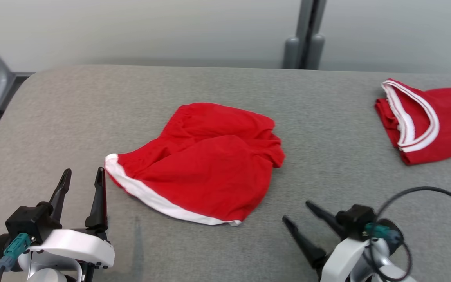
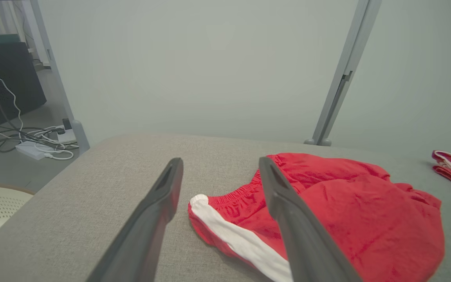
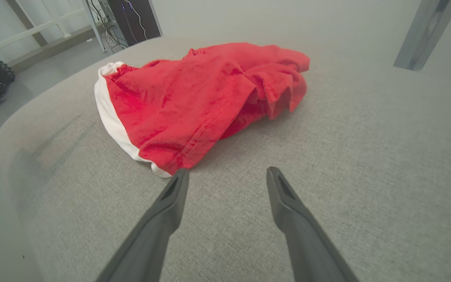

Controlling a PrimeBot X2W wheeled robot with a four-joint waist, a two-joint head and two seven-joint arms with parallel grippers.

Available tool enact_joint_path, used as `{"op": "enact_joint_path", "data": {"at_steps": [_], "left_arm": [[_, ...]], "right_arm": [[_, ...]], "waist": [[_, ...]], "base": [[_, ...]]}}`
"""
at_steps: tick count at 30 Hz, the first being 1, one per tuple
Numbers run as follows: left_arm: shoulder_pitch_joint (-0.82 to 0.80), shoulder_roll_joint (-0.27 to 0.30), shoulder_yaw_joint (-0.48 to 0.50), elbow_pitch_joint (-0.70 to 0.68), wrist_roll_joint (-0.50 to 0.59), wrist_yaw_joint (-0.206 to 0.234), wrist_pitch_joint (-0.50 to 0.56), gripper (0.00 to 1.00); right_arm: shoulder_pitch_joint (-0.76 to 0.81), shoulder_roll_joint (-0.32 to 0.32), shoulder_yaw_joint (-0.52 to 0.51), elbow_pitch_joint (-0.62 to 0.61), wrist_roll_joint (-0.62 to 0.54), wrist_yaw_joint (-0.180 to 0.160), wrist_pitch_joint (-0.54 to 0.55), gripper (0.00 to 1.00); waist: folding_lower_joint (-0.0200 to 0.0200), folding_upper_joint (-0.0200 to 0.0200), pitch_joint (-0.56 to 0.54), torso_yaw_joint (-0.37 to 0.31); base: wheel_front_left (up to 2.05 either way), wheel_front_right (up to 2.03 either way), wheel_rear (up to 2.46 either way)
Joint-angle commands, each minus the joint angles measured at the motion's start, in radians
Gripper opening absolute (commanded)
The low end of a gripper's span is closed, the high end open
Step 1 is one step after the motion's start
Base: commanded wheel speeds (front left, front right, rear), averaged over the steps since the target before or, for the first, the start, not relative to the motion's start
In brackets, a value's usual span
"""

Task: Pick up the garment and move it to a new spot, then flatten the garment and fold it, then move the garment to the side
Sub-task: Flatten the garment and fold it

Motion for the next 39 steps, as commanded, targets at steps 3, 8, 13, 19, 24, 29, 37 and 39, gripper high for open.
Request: {"op": "enact_joint_path", "data": {"at_steps": [3,8,13,19,24,29,37,39], "left_arm": [[-0.012,-0.010,0.009,0.018,0.008,-0.014,-0.006,1.00],[-0.018,-0.032,0.016,0.035,0.010,-0.033,-0.007,1.00],[-0.022,-0.054,0.023,0.054,0.011,-0.050,-0.006,1.00],[-0.027,-0.068,0.040,0.068,0.019,-0.063,-0.006,1.00],[-0.029,-0.080,0.050,0.076,0.028,-0.074,-0.006,1.00],[-0.029,-0.085,0.058,0.087,0.031,-0.081,-0.007,1.00],[-0.026,-0.090,0.068,0.094,0.037,-0.089,-0.007,1.00],[-0.022,-0.089,0.071,0.096,0.039,-0.088,-0.007,1.00]], "right_arm": [[-0.046,-0.023,0.087,0.052,0.048,0.000,0.063,1.00],[-0.096,-0.035,0.184,0.096,0.116,0.000,0.086,1.00],[-0.139,-0.035,0.238,0.154,0.157,0.000,0.083,1.00],[-0.181,-0.024,0.283,0.220,0.194,0.000,0.056,1.00],[-0.213,-0.014,0.318,0.274,0.216,0.000,0.031,1.00],[-0.241,-0.008,0.348,0.318,0.228,0.000,0.001,0.49],[-0.278,-0.001,0.384,0.365,0.240,0.000,-0.048,0.00],[-0.286,-0.008,0.393,0.372,0.241,0.000,-0.061,0.00]], "waist": [[0.0000,0.0000,0.004,0.066],[0.0000,0.0000,0.009,0.121],[0.0000,0.0000,0.016,0.162],[0.0000,0.0000,0.026,0.192],[0.0000,0.0000,0.032,0.202],[0.0000,0.0000,0.033,0.200],[0.0000,0.0000,0.034,0.191],[0.0000,0.0000,0.032,0.184]], "base": [[0.00,0.00,0.00],[0.00,0.00,0.00],[0.00,0.00,0.00],[0.00,0.00,0.00],[0.00,0.00,0.00],[0.00,0.00,0.00],[0.00,0.00,0.00],[0.00,0.00,0.00]]}}
